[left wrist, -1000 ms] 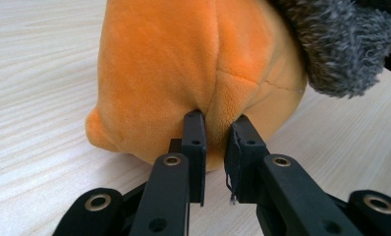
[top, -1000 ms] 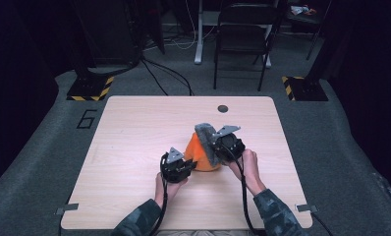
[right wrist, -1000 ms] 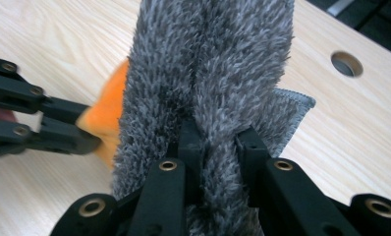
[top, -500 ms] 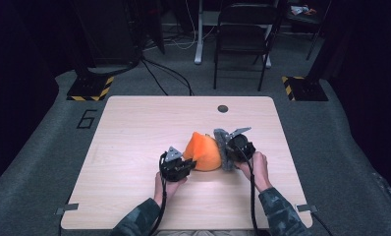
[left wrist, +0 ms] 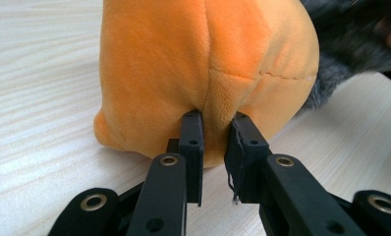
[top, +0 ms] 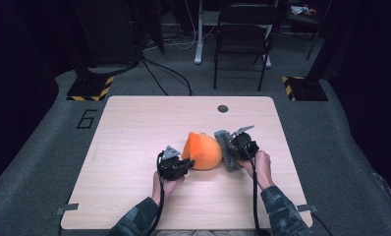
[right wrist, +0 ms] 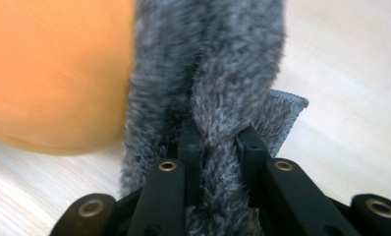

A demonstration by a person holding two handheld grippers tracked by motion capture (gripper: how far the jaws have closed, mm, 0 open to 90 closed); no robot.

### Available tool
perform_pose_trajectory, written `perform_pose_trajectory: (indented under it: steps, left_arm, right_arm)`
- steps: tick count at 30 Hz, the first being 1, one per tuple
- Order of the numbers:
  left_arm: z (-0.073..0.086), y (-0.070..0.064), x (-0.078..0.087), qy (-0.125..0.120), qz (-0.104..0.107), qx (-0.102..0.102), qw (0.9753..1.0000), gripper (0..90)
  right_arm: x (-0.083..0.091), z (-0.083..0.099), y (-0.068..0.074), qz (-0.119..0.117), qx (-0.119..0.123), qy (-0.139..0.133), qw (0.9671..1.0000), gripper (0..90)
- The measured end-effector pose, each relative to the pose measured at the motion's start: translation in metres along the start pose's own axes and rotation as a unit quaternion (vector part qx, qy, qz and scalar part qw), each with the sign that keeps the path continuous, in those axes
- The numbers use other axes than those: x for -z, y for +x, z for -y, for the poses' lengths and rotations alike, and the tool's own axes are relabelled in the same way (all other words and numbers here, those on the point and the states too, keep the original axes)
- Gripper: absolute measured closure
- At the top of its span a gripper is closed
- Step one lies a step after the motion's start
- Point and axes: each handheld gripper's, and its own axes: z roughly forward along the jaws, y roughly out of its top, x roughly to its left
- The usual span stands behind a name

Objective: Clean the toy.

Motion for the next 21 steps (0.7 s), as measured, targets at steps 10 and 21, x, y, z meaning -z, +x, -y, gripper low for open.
perform_pose_trajectory:
  steps: [10, 21]
  left_arm:
    - [0.001, -0.007, -0.001, 0.007, -0.001, -0.013, 0.9999, 77.7]
    - [0.002, -0.007, -0.002, 0.012, -0.002, -0.027, 0.9995, 77.8]
  right_arm:
    - [0.059, -0.028, 0.042, -0.034, 0.048, -0.111, 0.9921, 77.2]
    - [0.028, -0.026, 0.064, -0.015, 0.108, -0.082, 0.9907, 76.9]
